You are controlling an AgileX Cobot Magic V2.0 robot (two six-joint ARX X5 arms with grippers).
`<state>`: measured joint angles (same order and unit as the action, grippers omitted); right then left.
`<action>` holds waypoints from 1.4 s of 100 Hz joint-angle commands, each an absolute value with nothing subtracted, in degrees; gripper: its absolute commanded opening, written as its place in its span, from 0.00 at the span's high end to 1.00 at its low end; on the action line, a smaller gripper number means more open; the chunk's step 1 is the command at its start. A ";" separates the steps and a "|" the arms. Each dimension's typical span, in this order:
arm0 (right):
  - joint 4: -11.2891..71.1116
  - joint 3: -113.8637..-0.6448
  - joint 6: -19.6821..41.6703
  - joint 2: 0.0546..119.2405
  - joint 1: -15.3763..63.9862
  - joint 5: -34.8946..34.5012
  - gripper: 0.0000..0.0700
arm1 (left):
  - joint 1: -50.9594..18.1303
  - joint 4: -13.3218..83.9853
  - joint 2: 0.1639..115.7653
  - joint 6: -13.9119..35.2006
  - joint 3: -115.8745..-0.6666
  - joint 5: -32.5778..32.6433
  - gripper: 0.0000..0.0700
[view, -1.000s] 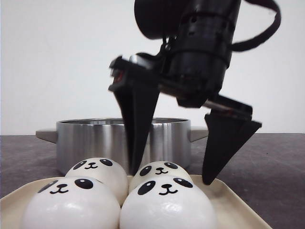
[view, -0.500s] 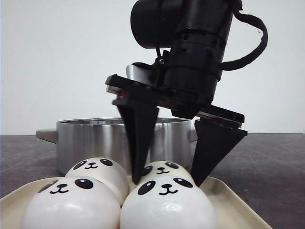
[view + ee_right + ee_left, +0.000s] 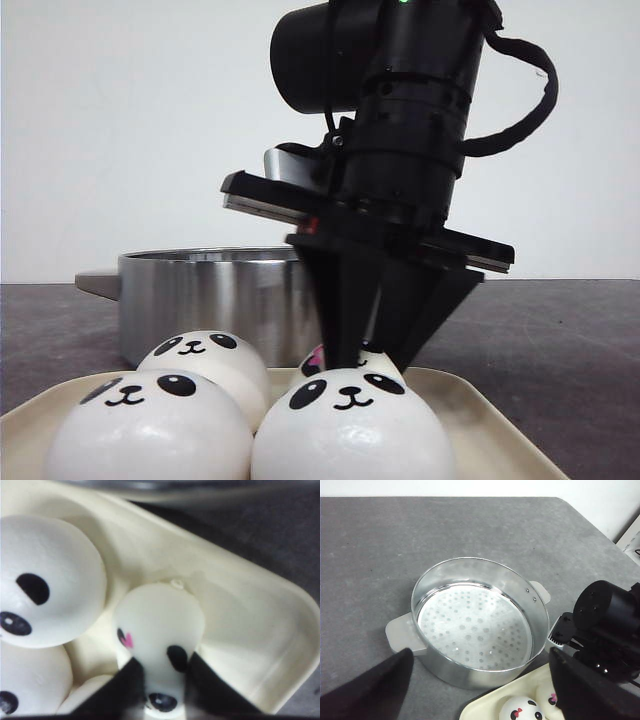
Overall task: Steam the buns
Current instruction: 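Lift the bun with the right gripper into the pot and release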
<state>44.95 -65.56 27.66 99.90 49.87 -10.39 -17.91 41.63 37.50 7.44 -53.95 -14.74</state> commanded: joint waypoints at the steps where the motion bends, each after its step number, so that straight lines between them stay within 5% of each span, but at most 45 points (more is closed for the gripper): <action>1: 44.71 -66.04 27.33 101.49 50.89 -9.19 1.00 | -18.13 41.23 37.80 6.87 -54.78 -14.28 0.26; 40: 48.69 -70.61 26.98 83.07 53.76 -10.85 1.00 | -18.13 42.22 37.80 6.87 -54.81 -13.26 0.26; 63: 46.59 -80.25 24.34 78.35 52.01 -5.28 1.00 | -18.13 42.00 37.80 6.87 -54.78 -13.28 0.26; 101: 44.62 -93.62 17.41 96.23 40.47 -4.45 1.00 | -18.13 42.06 37.80 6.87 -54.78 -10.50 0.26; 140: 35.07 -95.39 17.63 113.54 35.73 -4.45 1.00 | -18.59 43.77 37.80 6.87 -54.78 -10.52 0.26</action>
<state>36.42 -93.93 18.02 111.59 35.48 -4.47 -18.13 43.79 37.50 7.42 -53.95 -10.61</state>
